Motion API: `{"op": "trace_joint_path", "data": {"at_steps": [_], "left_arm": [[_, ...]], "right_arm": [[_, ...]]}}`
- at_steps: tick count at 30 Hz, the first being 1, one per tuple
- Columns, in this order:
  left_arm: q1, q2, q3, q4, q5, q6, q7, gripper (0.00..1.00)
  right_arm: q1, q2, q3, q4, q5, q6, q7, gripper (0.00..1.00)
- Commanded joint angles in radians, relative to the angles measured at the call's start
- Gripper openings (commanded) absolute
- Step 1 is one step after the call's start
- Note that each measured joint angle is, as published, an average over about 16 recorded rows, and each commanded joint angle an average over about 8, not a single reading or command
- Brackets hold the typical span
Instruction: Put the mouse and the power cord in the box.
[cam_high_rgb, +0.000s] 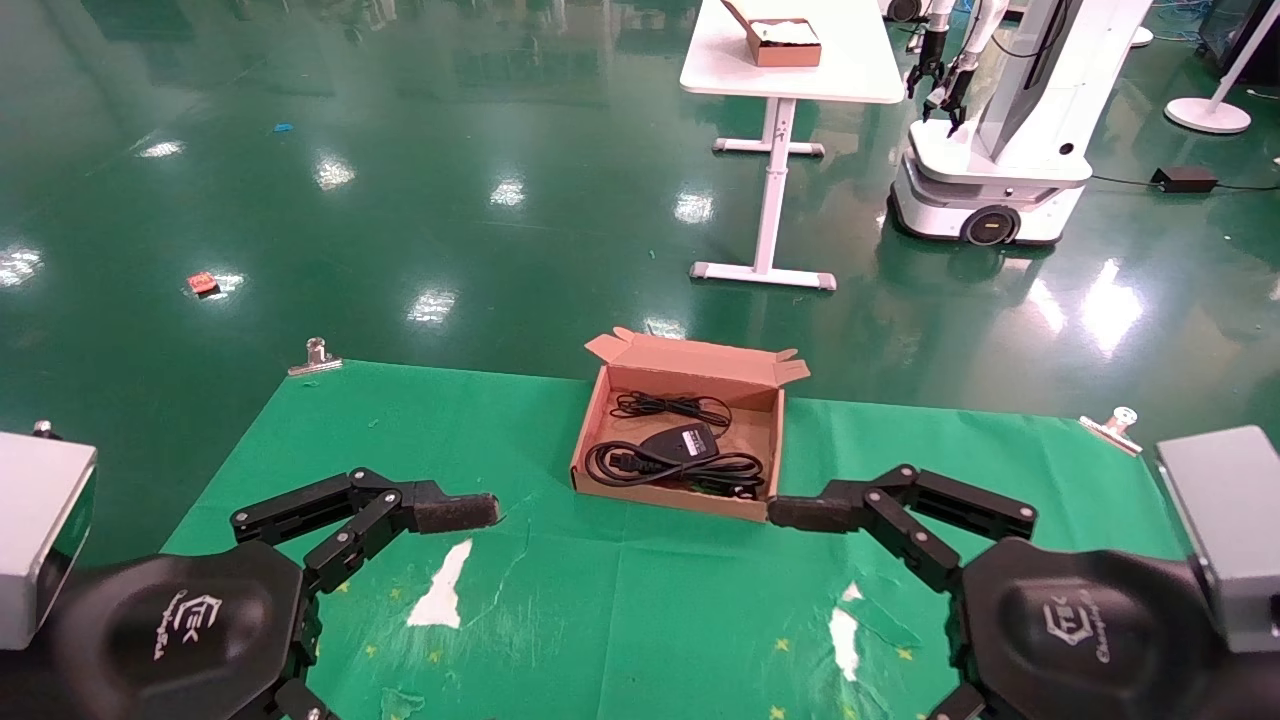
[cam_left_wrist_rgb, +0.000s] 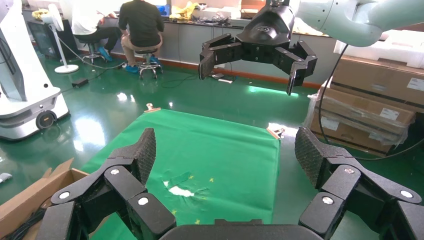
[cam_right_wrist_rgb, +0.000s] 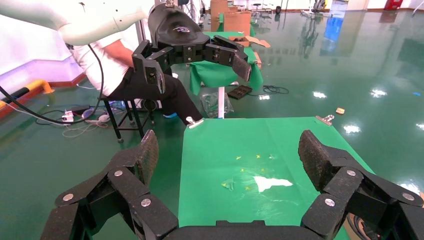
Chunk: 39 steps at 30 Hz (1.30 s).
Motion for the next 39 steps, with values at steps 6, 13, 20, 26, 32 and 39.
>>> {"op": "trace_joint_path", "data": {"at_steps": [6,13,20,26,32,39], "left_arm": [[0.000,0.000,0.000,0.000,0.000,0.000,0.000,1.00],[0.000,0.000,0.000,0.000,0.000,0.000,0.000,1.00],[0.000,0.000,0.000,0.000,0.000,0.000,0.000,1.00],[0.000,0.000,0.000,0.000,0.000,0.000,0.000,1.00],[0.000,0.000,0.000,0.000,0.000,0.000,0.000,1.00],[0.000,0.000,0.000,0.000,0.000,0.000,0.000,1.00]], "right_arm": [[0.000,0.000,0.000,0.000,0.000,0.000,0.000,1.00],[0.000,0.000,0.000,0.000,0.000,0.000,0.000,1.00],[0.000,0.000,0.000,0.000,0.000,0.000,0.000,1.00],[0.000,0.000,0.000,0.000,0.000,0.000,0.000,1.00],[0.000,0.000,0.000,0.000,0.000,0.000,0.000,1.00],[0.000,0.000,0.000,0.000,0.000,0.000,0.000,1.00]]}}
